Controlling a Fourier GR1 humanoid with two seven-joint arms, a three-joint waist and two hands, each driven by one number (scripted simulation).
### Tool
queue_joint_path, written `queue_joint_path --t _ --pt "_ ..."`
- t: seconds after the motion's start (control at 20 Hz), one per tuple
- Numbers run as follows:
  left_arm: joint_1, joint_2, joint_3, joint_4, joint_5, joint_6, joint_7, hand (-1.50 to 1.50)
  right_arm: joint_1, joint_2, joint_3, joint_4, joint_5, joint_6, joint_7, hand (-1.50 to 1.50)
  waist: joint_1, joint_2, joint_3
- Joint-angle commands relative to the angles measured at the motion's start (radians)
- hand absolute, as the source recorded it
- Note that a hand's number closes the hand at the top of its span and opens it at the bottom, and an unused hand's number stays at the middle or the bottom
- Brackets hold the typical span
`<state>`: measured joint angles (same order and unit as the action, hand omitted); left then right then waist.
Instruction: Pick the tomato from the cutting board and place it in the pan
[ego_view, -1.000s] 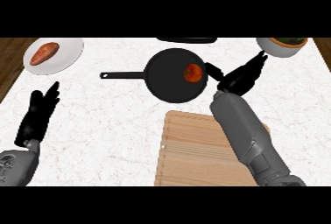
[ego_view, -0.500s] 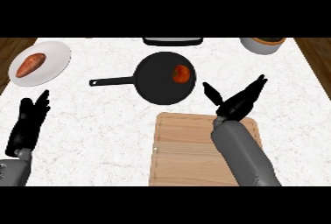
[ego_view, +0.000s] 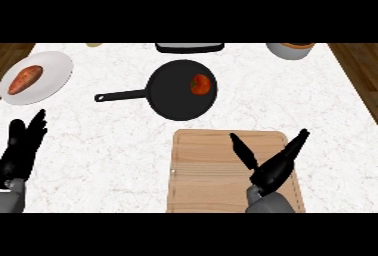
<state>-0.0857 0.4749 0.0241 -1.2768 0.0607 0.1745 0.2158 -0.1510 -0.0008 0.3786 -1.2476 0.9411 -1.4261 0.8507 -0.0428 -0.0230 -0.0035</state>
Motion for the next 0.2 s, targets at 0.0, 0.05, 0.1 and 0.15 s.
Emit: queue_joint_path --t 0.0,0.05,0.1,0.15 --pt "0.0 0.001 0.015 0.004 0.0 0.005 -0.01 0.0 0.257 0.001 0.082 -0.222 0.083 0.014 -0.019 -1.5 -0.017 0.004 -0.001" --pt "0.007 0.007 0.018 0.002 -0.005 0.009 -0.011 0.0 0.282 0.001 0.087 -0.301 0.101 0.059 -0.02 -1.5 -0.017 0.004 -0.002" --pt "-0.005 -0.004 0.016 0.017 -0.006 0.004 -0.024 0.0 0.366 0.001 0.096 -0.337 0.133 0.054 -0.017 -1.5 -0.007 0.011 -0.001" --pt "0.02 0.008 0.022 -0.021 0.013 -0.013 0.001 0.0 0.411 0.001 0.108 -0.397 0.159 0.066 -0.016 -1.5 -0.001 0.008 -0.001"
